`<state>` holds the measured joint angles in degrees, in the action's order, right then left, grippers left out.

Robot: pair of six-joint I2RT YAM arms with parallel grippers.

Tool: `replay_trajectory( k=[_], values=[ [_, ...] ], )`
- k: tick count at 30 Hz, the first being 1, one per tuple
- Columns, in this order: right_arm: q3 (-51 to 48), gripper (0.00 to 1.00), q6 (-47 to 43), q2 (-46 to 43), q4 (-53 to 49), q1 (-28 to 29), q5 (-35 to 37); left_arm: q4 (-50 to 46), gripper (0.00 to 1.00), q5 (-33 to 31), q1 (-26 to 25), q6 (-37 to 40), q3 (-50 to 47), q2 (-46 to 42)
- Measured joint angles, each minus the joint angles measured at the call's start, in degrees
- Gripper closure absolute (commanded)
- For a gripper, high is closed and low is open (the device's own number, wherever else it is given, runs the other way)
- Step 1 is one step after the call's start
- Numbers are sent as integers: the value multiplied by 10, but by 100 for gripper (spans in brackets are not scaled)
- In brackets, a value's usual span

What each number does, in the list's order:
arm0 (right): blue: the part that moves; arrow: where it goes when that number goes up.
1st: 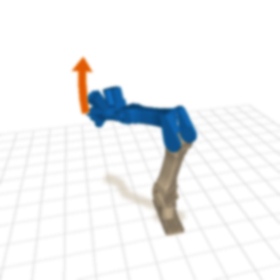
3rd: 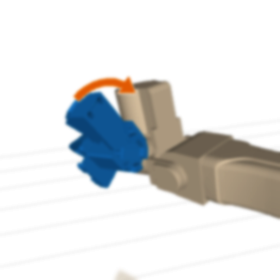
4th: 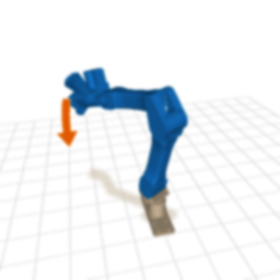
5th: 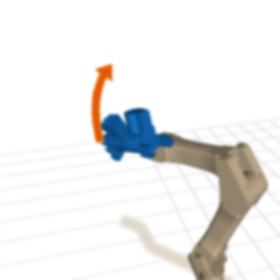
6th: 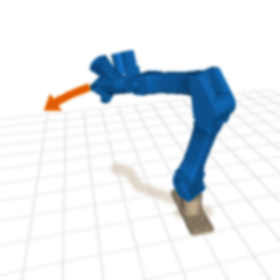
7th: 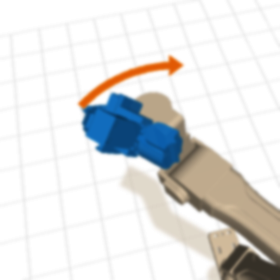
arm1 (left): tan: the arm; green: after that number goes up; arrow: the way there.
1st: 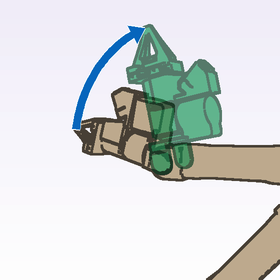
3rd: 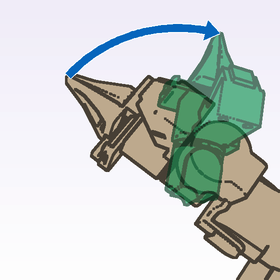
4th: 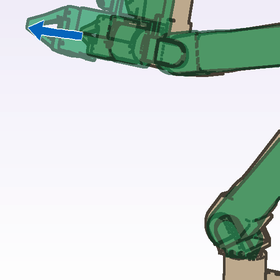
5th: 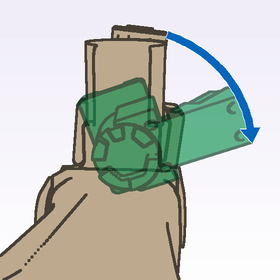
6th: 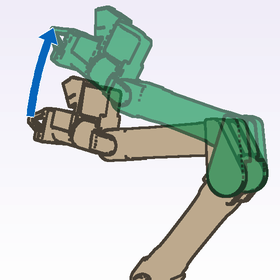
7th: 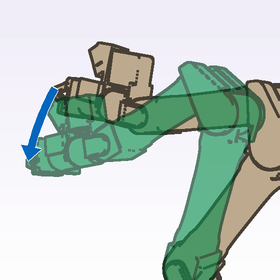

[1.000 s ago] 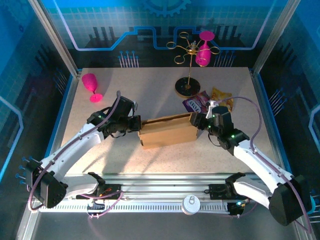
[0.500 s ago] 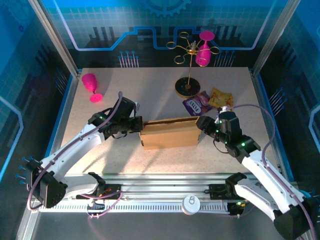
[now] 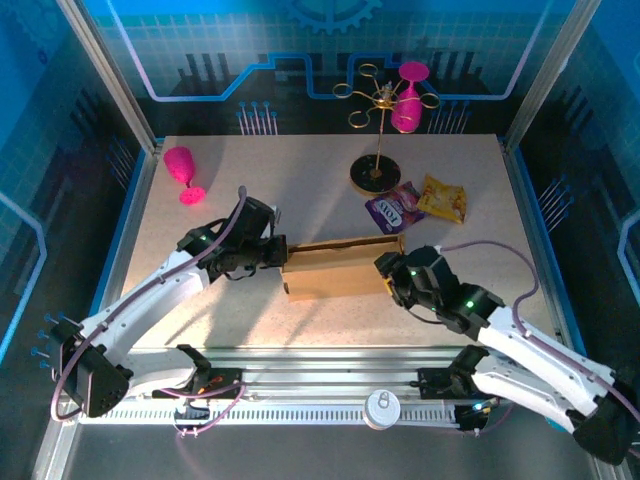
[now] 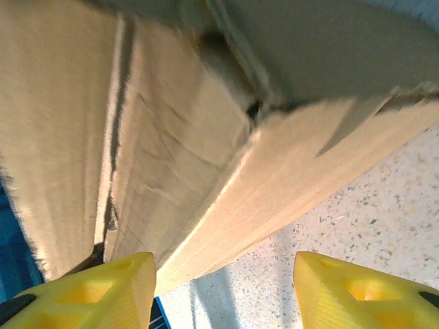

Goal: Fold the paper box

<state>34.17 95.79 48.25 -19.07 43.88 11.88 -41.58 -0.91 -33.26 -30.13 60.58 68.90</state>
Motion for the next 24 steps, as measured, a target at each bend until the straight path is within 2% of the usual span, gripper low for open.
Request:
replay_trajectory(
  k=[4,12,24],
  values=[
    [-1,44,64,62,60,35,28,-1,100,-4,-4,0,-1,-2],
    [-1,47,135,146,187,49,77,-2,100,-18,-10,-11,-17,-22],
    [-1,47,144,156,204,56,77,-12,100,-19,-20,-15,-19,-31]
  ],
)
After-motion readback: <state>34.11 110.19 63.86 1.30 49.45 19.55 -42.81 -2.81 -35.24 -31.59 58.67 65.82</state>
